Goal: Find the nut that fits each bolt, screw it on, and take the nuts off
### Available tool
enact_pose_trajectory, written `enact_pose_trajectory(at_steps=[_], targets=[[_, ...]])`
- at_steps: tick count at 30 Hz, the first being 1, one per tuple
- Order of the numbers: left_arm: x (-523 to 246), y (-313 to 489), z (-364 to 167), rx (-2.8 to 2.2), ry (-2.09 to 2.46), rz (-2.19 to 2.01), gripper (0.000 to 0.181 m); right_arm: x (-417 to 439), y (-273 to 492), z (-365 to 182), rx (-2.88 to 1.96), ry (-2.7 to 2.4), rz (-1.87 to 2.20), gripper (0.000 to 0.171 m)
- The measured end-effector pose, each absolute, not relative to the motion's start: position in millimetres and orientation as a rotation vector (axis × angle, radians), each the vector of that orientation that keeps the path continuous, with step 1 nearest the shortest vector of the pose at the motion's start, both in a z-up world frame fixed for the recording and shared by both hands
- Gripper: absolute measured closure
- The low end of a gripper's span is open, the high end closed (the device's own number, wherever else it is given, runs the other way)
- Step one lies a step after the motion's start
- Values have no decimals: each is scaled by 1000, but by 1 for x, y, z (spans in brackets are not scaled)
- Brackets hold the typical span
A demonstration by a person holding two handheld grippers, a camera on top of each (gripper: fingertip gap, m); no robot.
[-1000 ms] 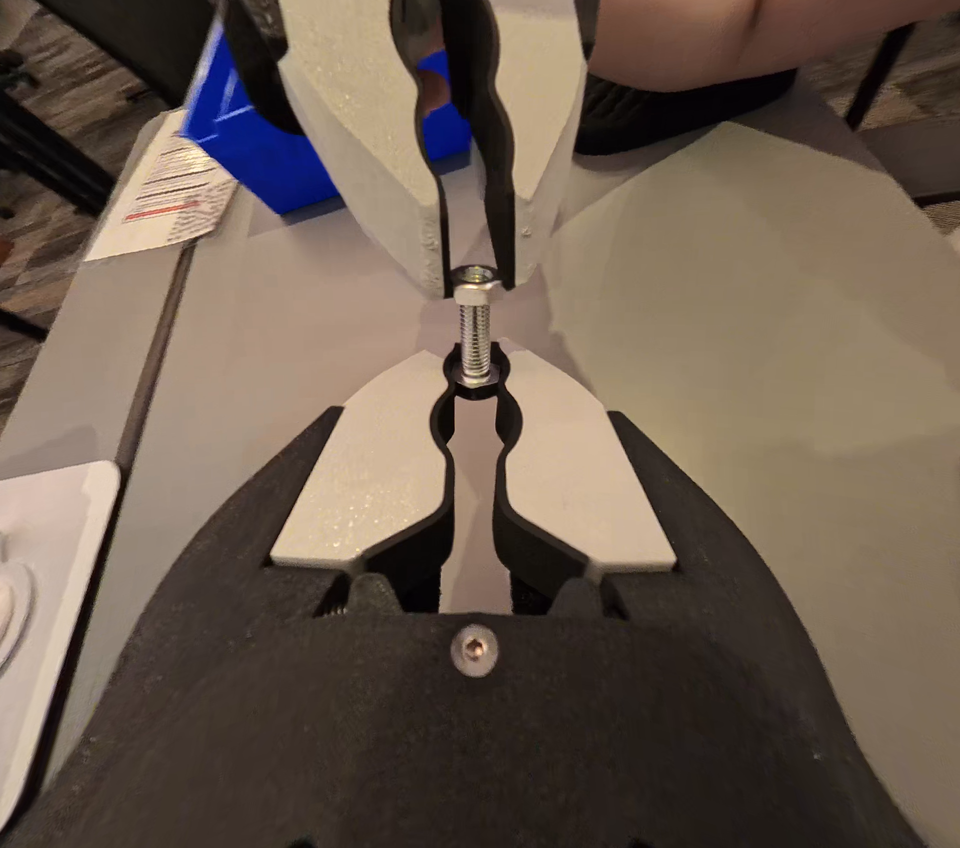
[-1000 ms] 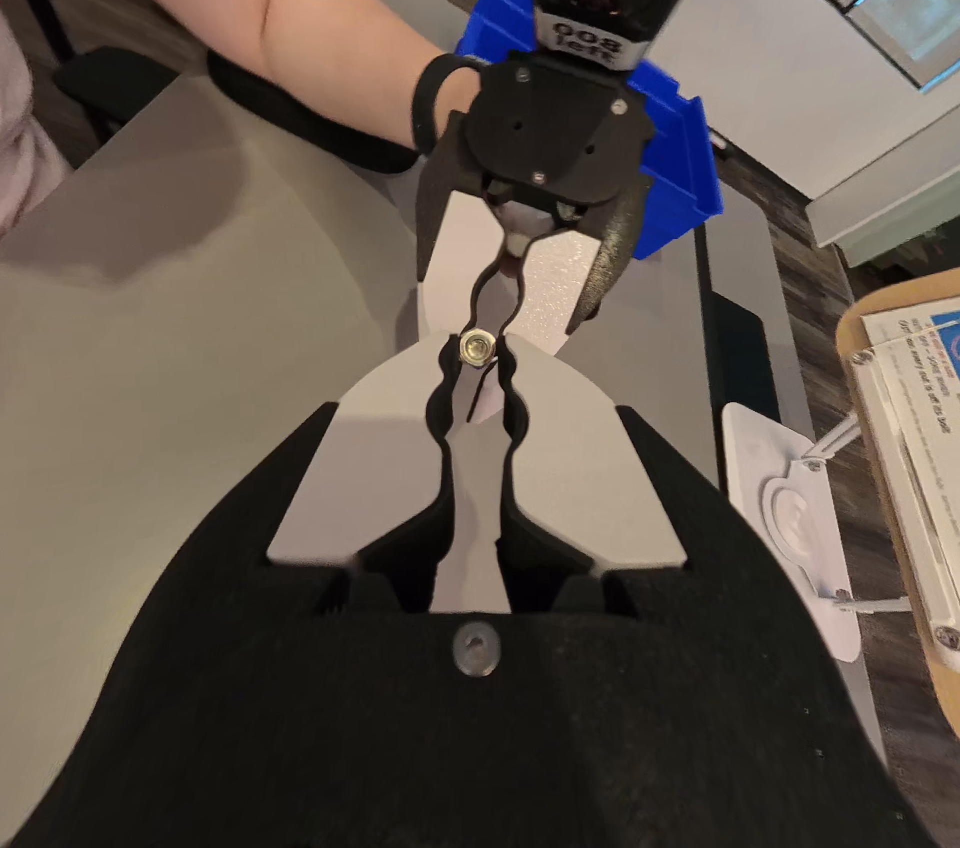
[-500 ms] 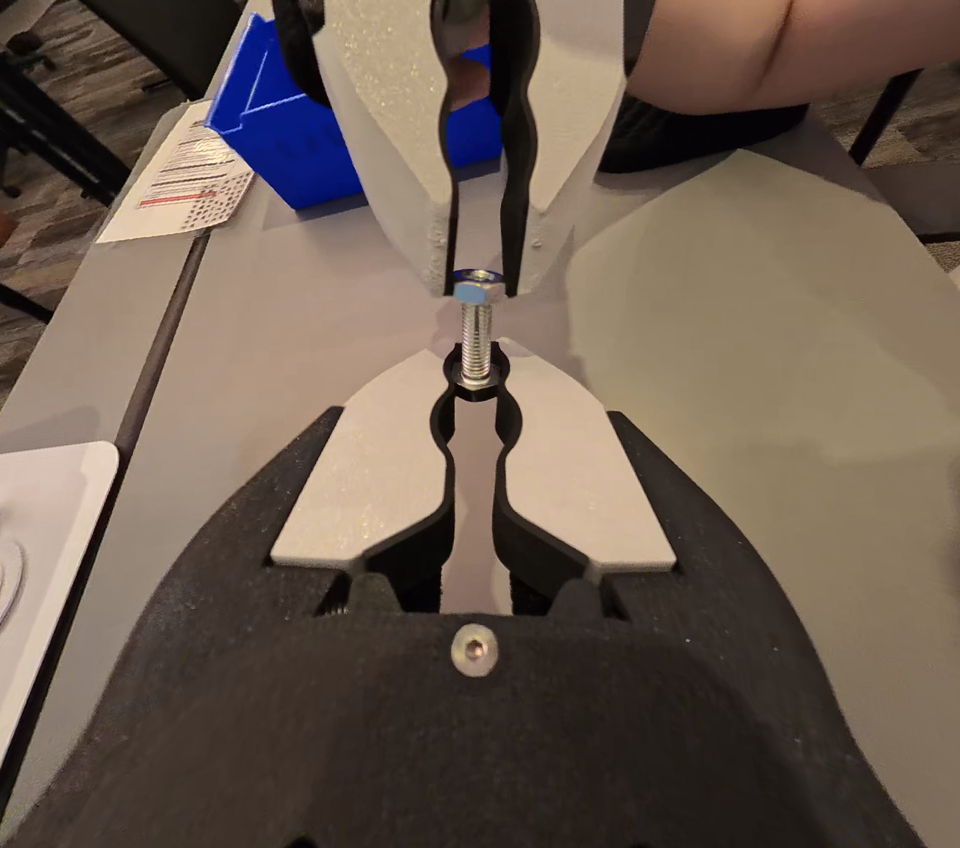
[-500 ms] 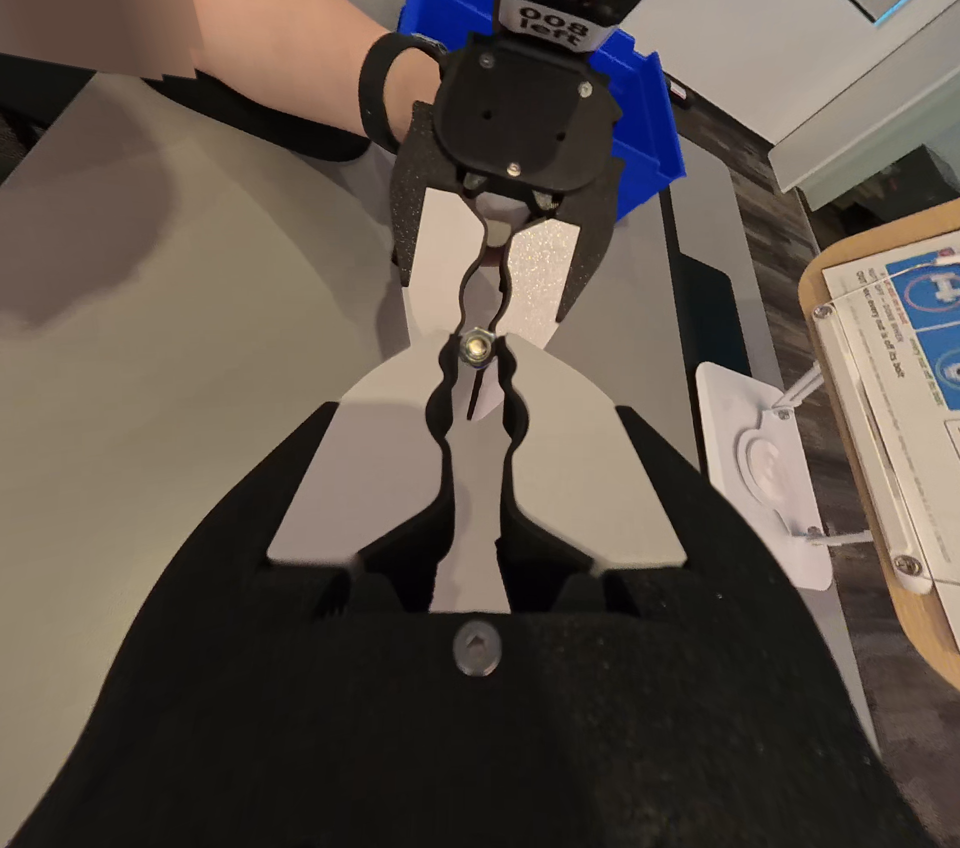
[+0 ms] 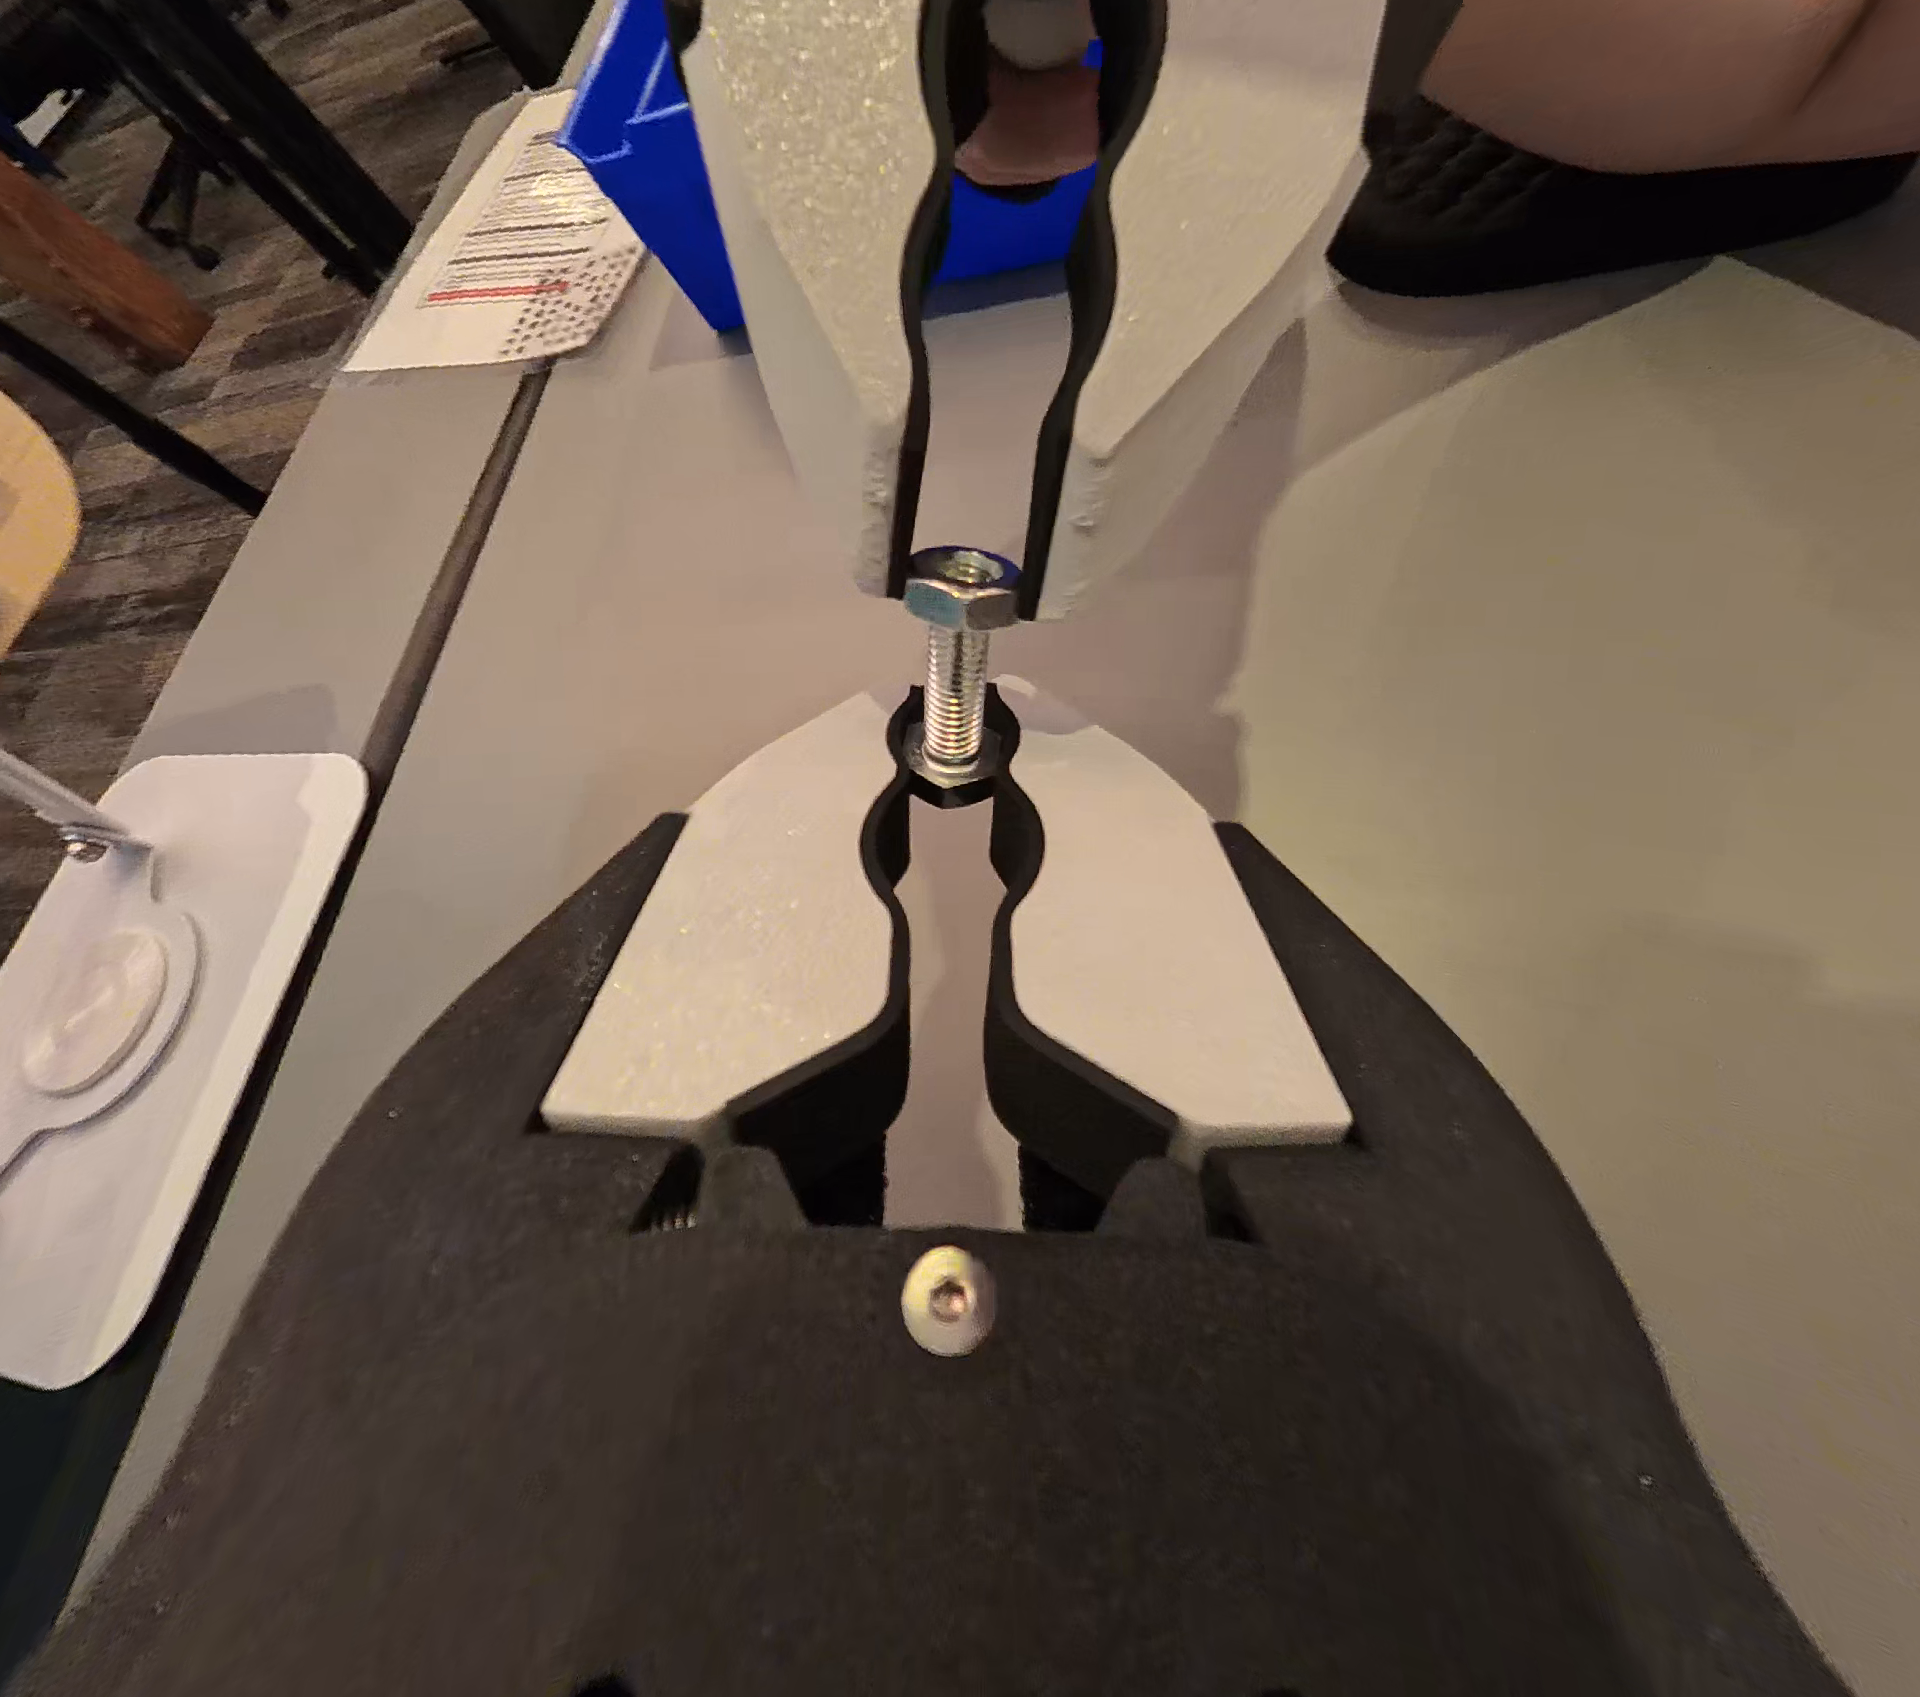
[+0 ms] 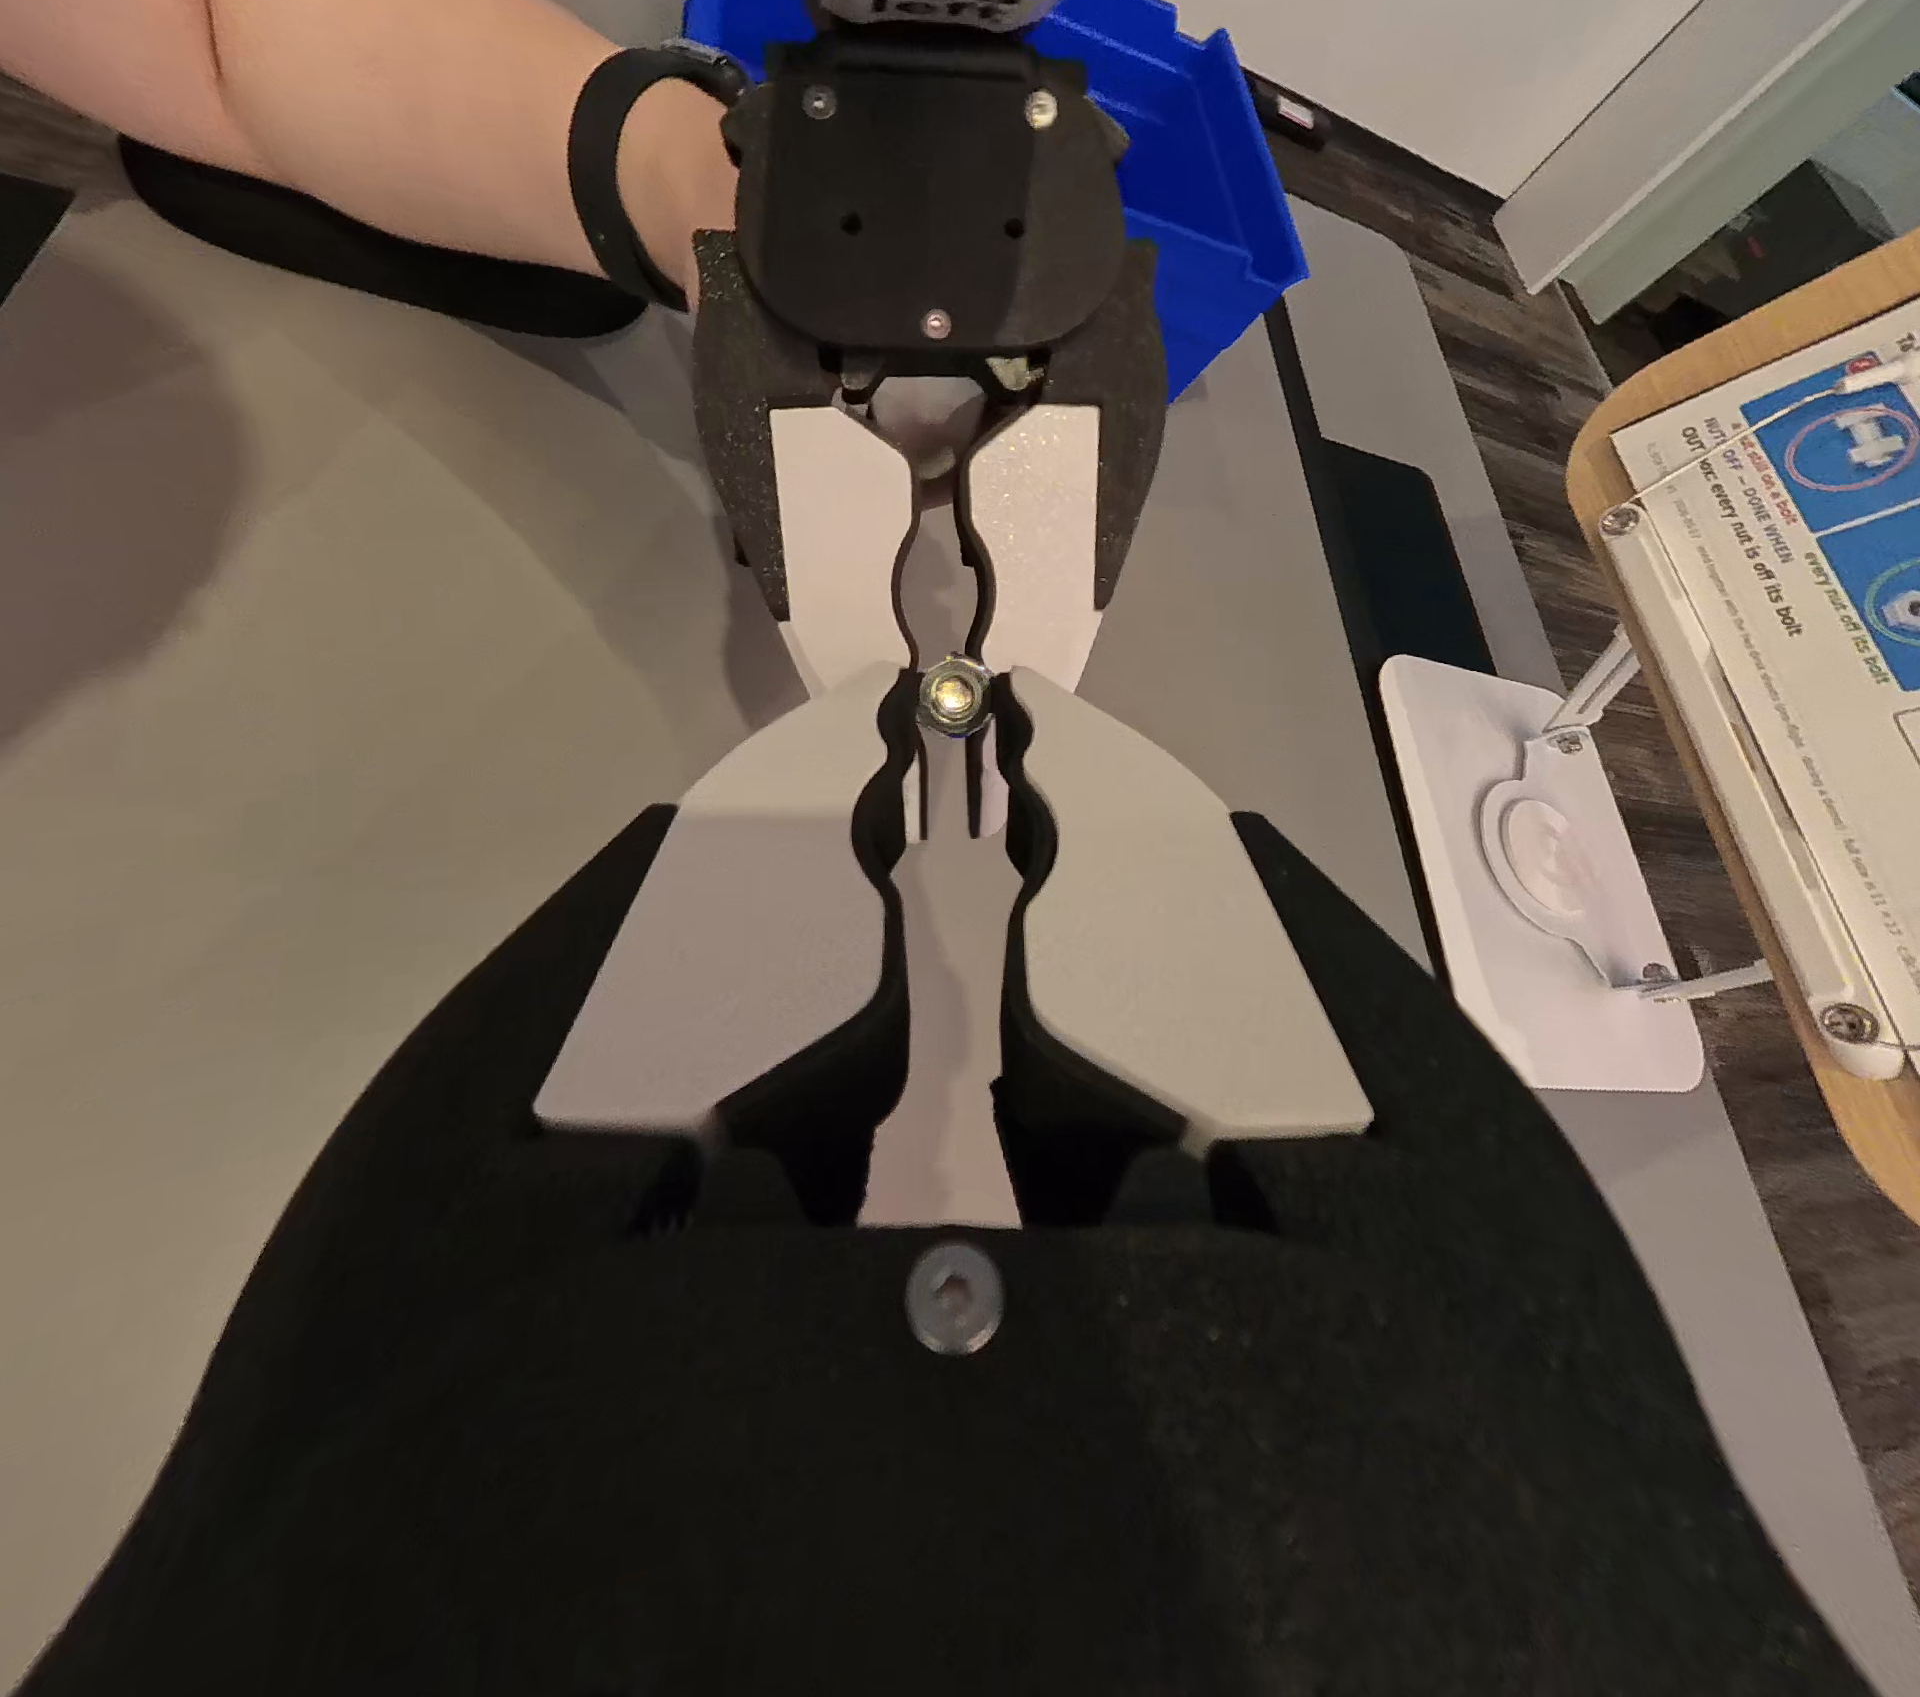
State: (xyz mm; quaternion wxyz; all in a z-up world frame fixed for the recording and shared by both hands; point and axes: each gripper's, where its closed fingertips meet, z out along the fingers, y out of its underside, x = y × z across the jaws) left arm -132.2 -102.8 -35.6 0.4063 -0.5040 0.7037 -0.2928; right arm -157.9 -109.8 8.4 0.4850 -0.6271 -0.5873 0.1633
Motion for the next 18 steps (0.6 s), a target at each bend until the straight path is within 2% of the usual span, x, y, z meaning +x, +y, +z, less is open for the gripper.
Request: enact_pose_trajectory(at_steps=[18], targets=[[-138, -65, -33, -1468, 1575, -538, 172, -158, -77, 12, -1738, -1013, 462, 157]])
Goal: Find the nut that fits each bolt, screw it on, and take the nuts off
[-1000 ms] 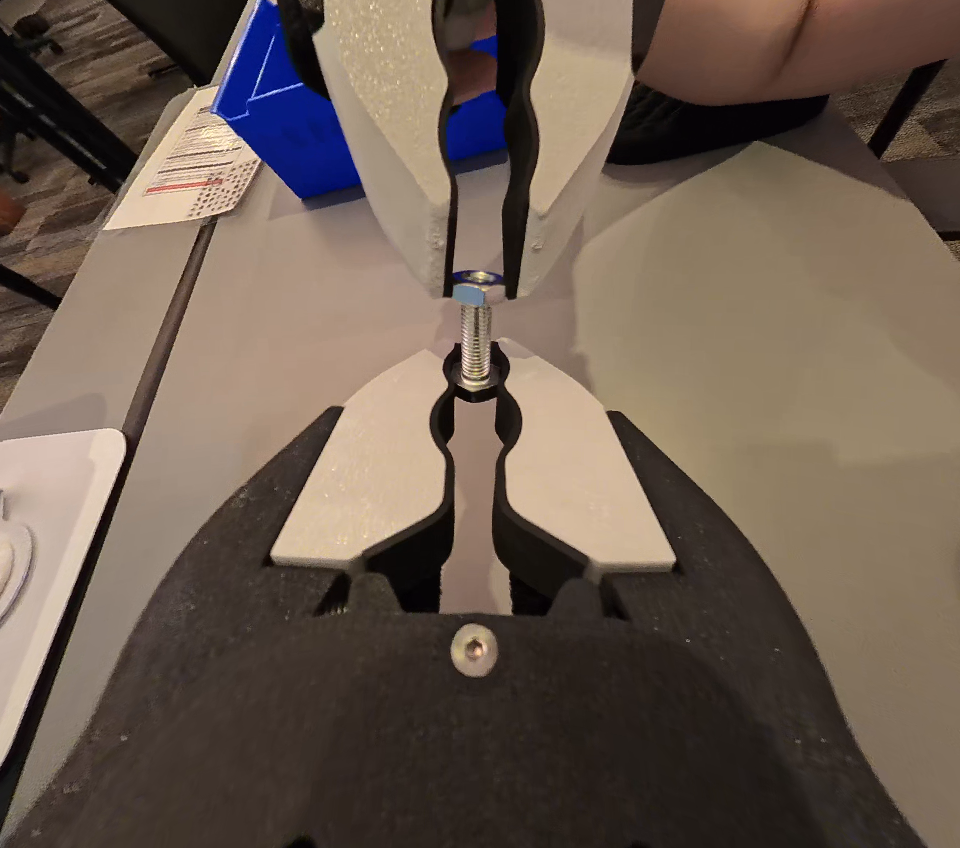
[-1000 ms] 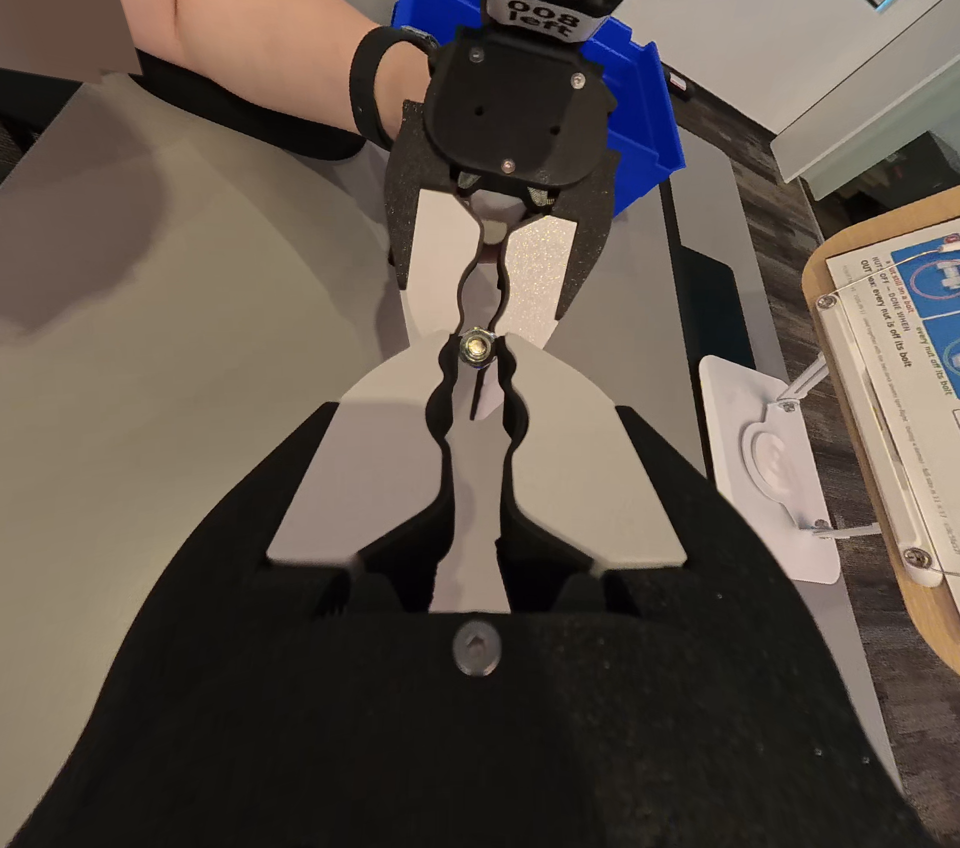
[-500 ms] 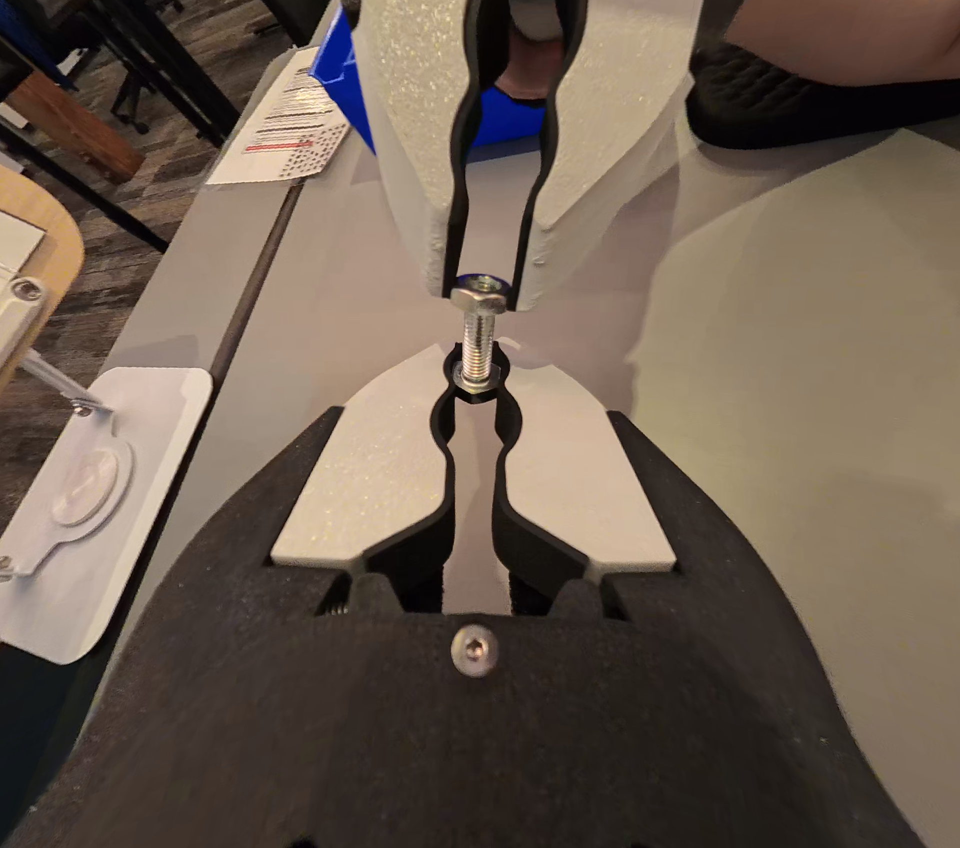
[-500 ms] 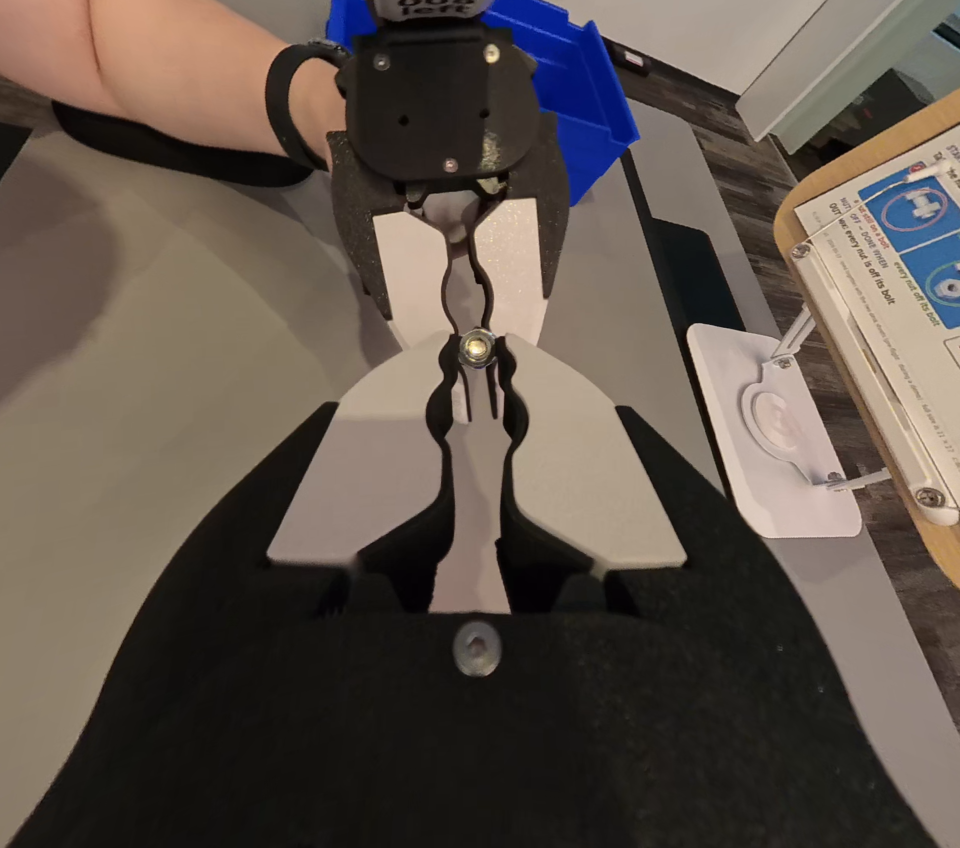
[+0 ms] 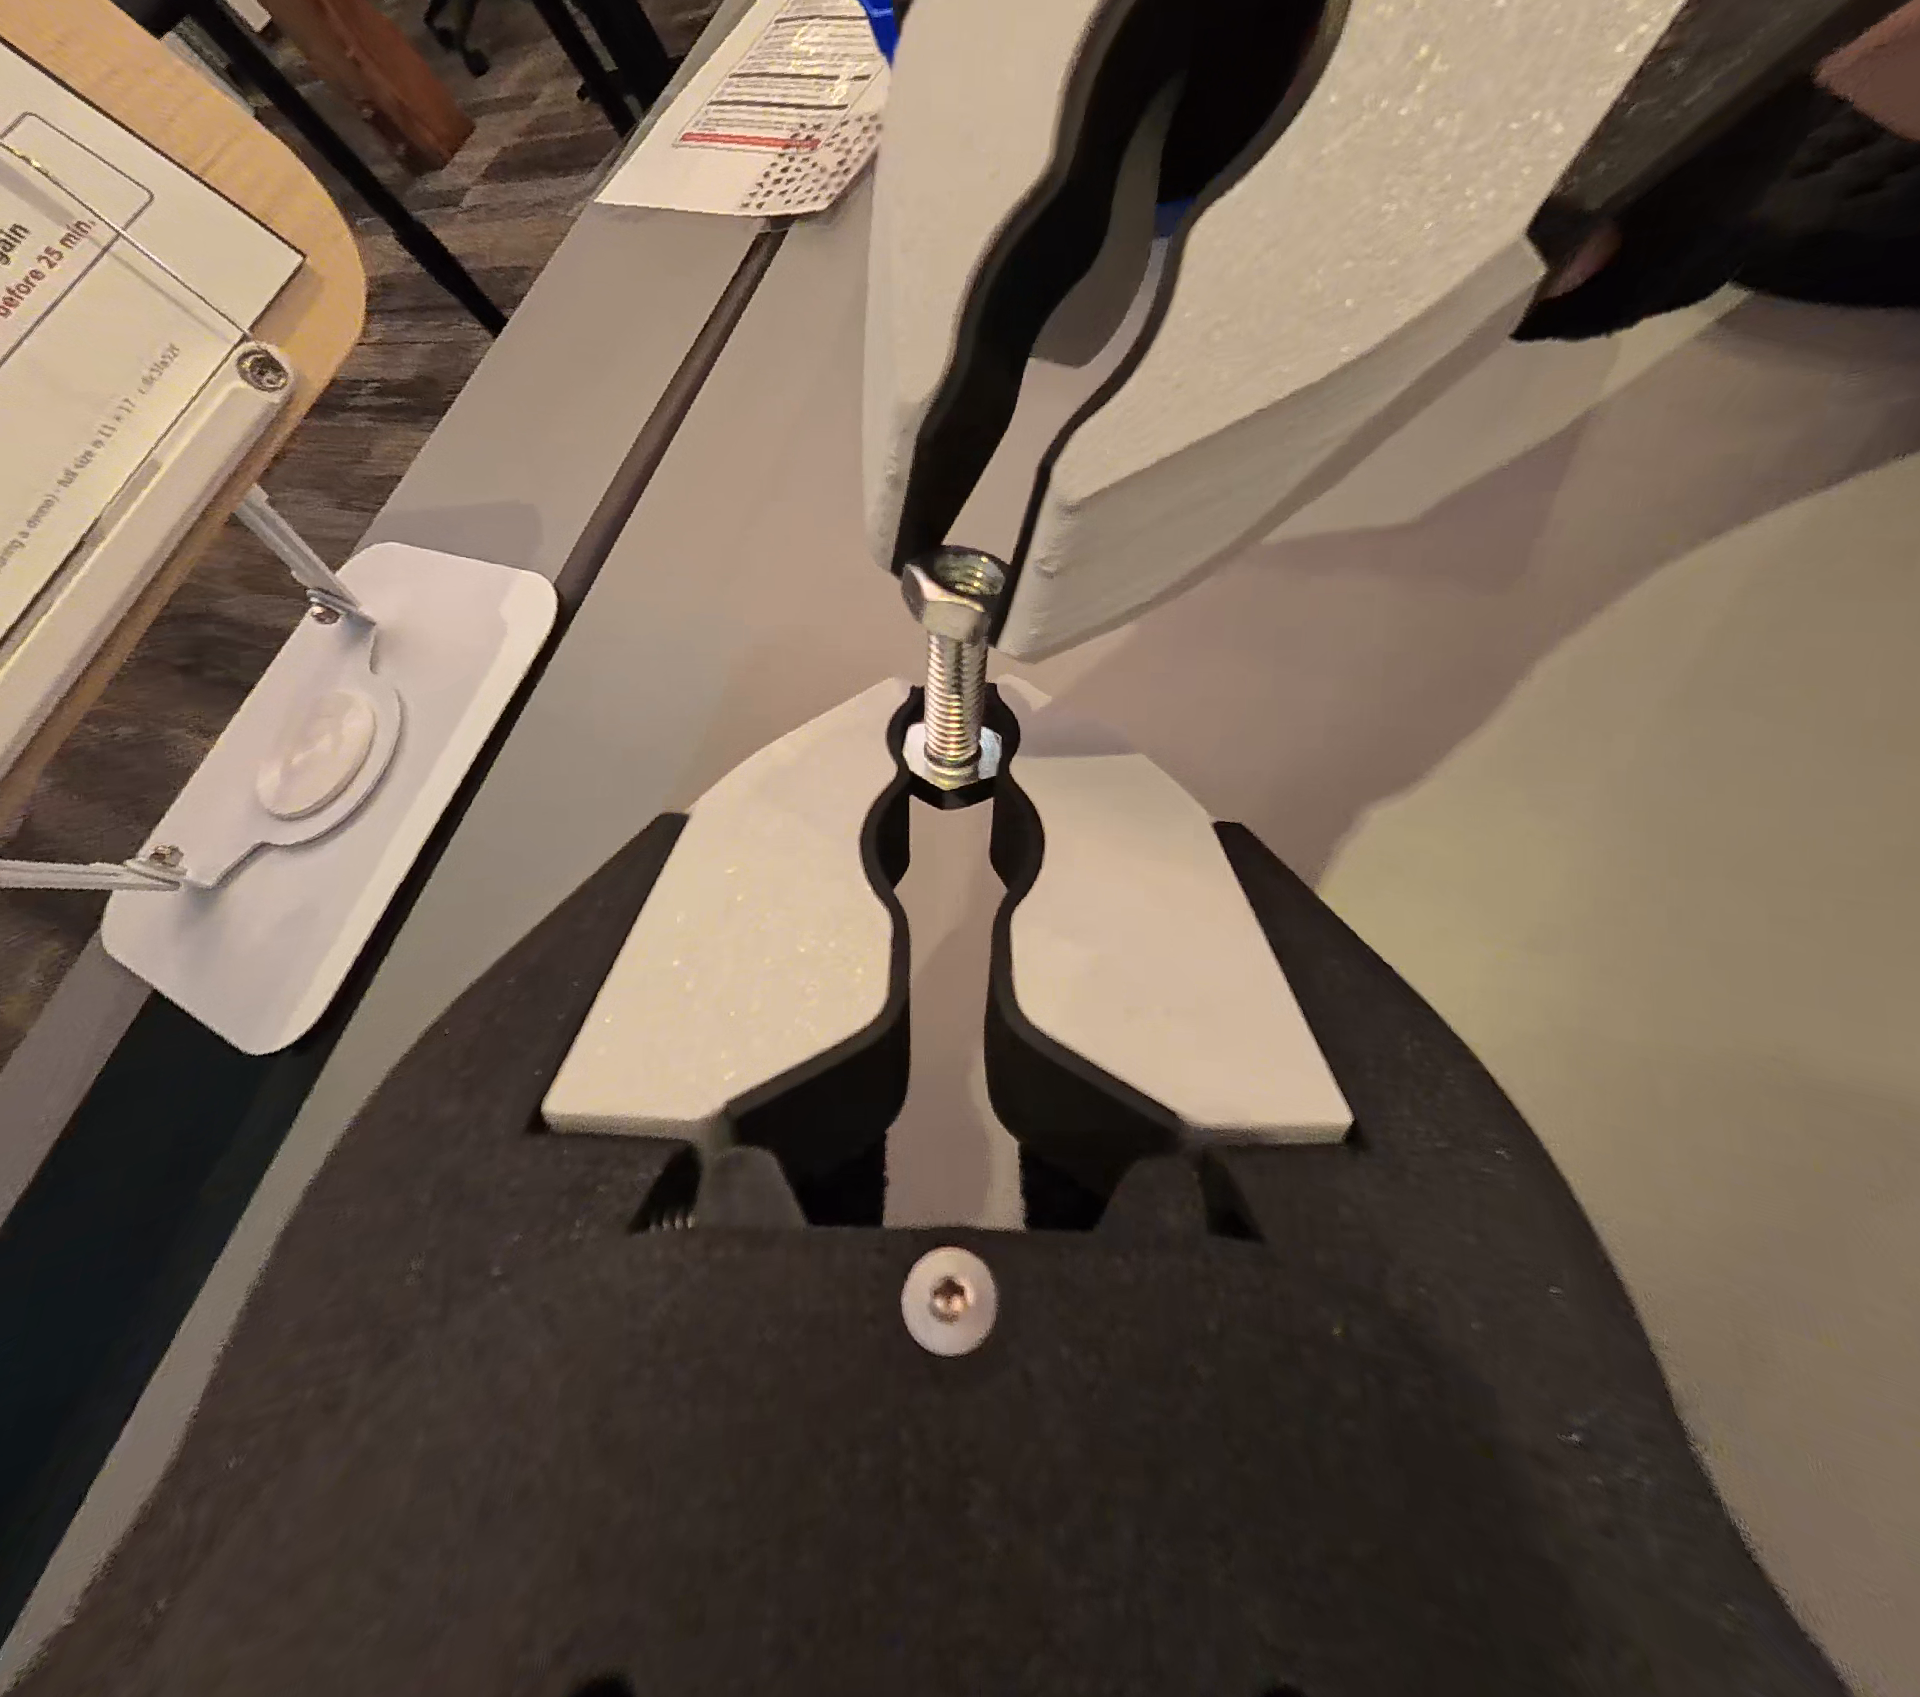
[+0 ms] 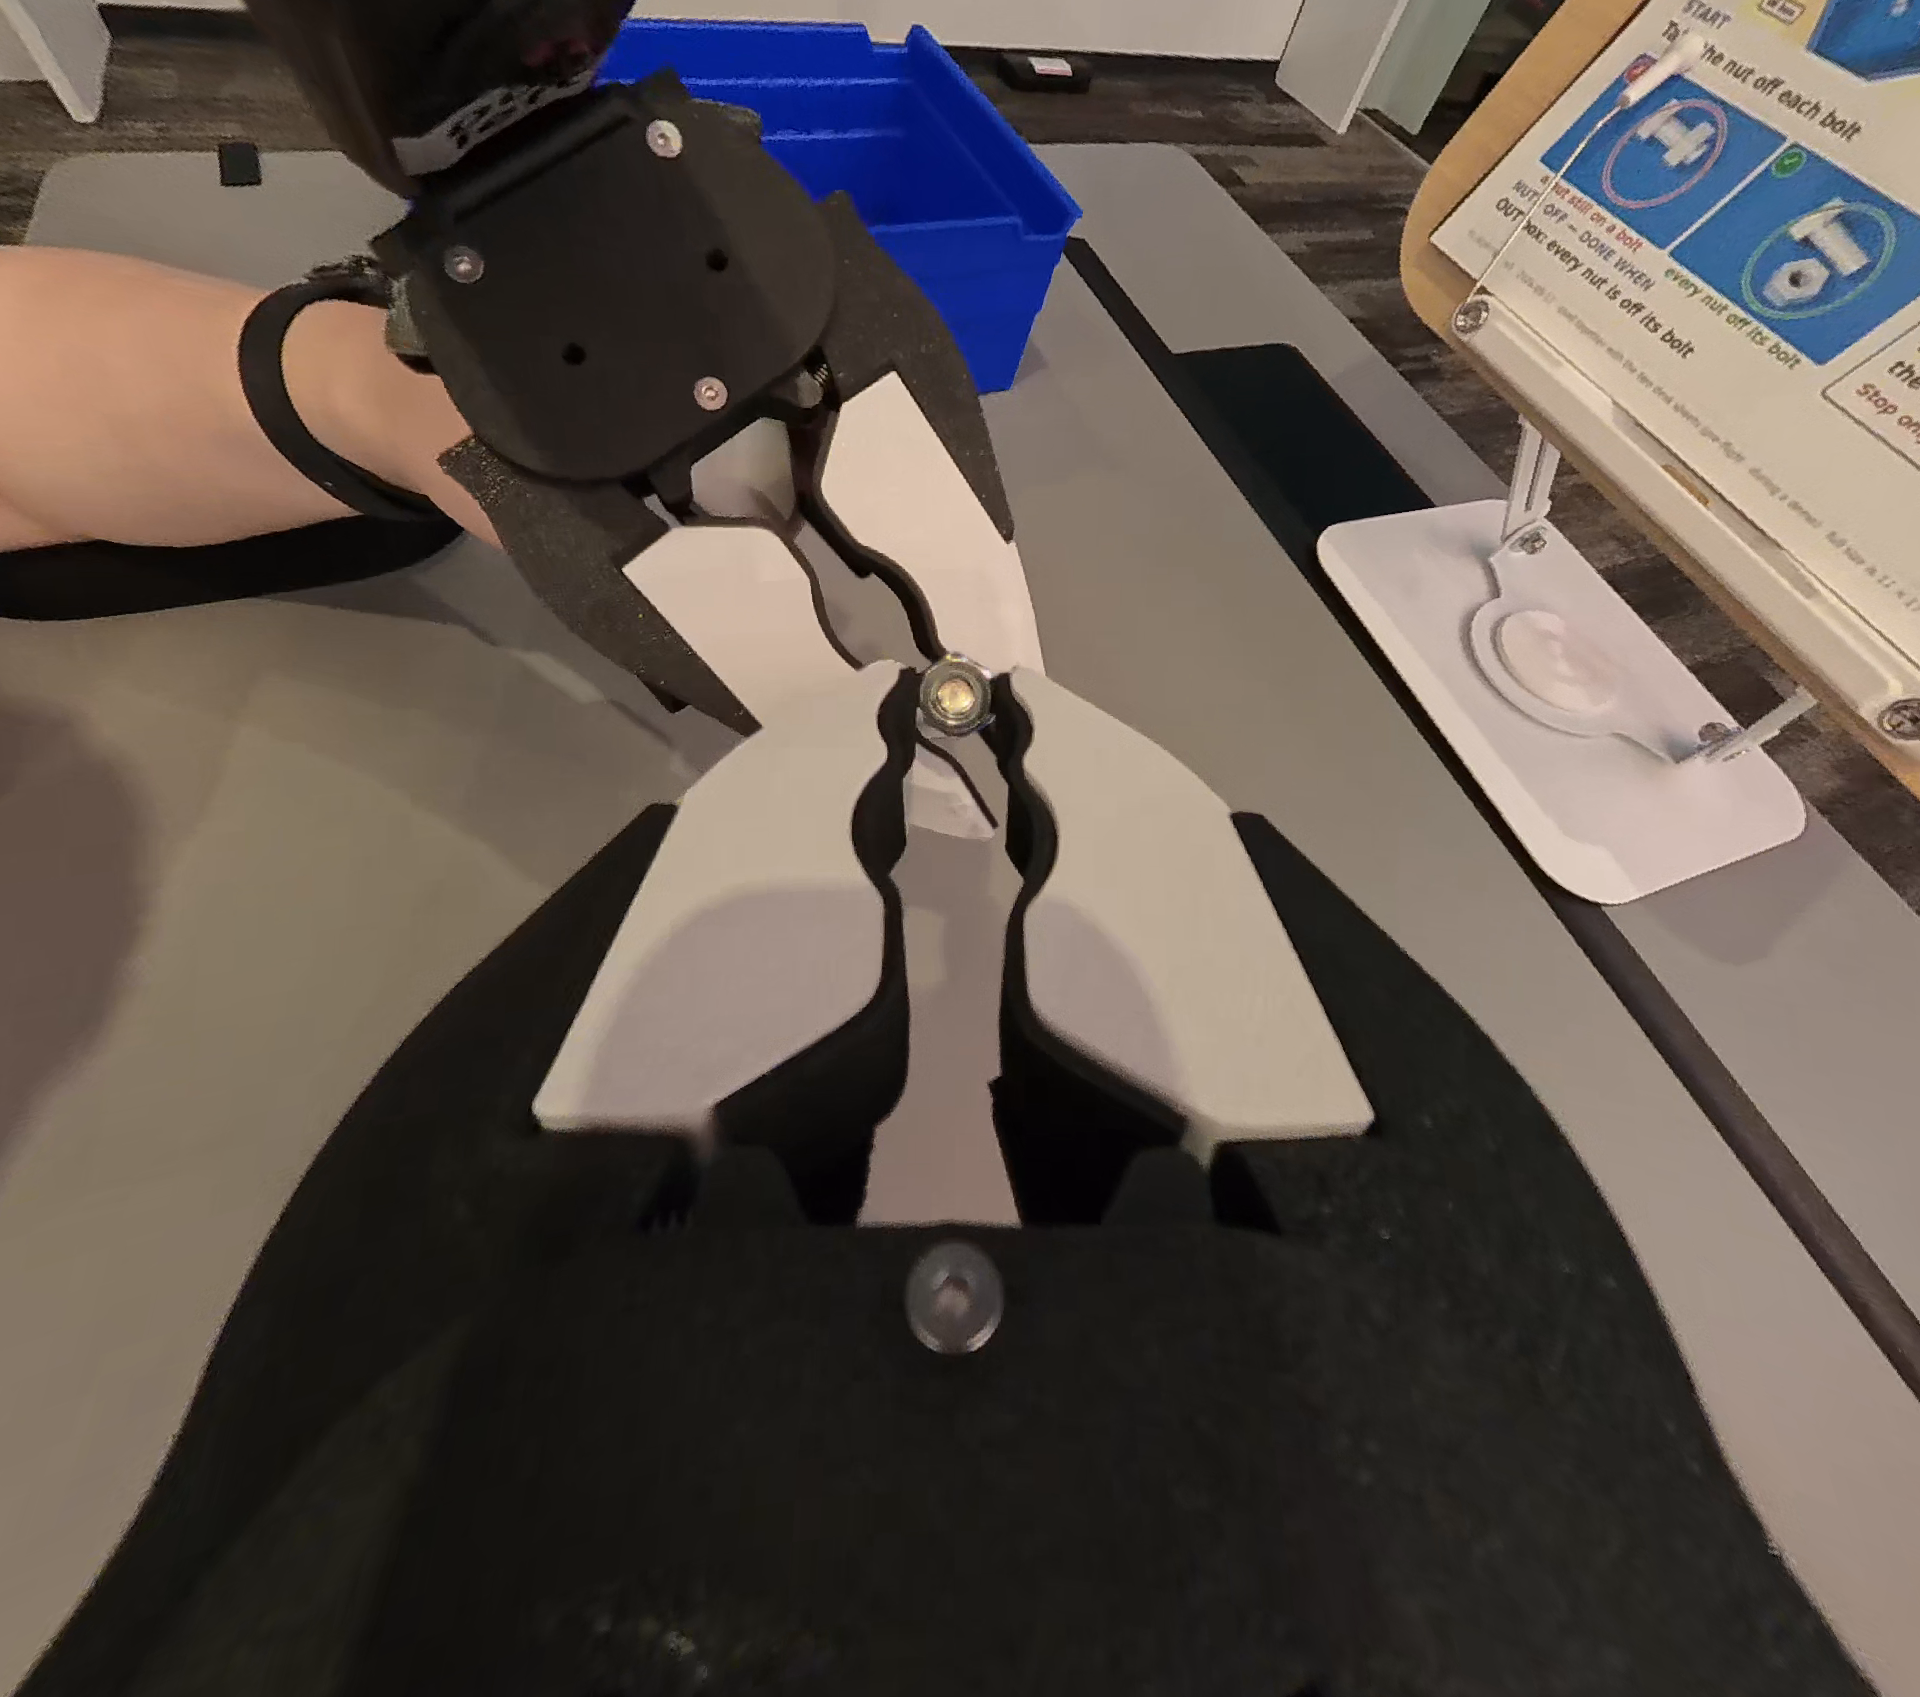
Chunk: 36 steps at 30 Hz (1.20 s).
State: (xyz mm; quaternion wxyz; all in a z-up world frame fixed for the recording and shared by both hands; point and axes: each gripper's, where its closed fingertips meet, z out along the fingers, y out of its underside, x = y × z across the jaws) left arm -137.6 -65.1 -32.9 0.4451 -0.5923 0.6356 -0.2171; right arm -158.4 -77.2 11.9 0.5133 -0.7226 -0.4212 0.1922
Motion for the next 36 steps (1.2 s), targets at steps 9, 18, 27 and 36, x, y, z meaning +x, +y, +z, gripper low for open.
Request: enact_pose_trajectory(at_steps=[9, 18, 27, 36], targets=[[-138, -66, -32, -1472, 1576, -529, 172, -159, -77, 13, -1717, -1031, 418, 157], [-138, -67, -29, -1459, 1576, -538, 172, -160, -78, 15, -1695, -1047, 421, 157], [-137, -68, -27, -1454, 1569, -557, 172, -161, -77, 13, -1689, -1065, 396, 157], [-137, -76, -34, -1410, 1667, -509, 172, -157, -86, 7, -1676, -1234, 284, 157]])
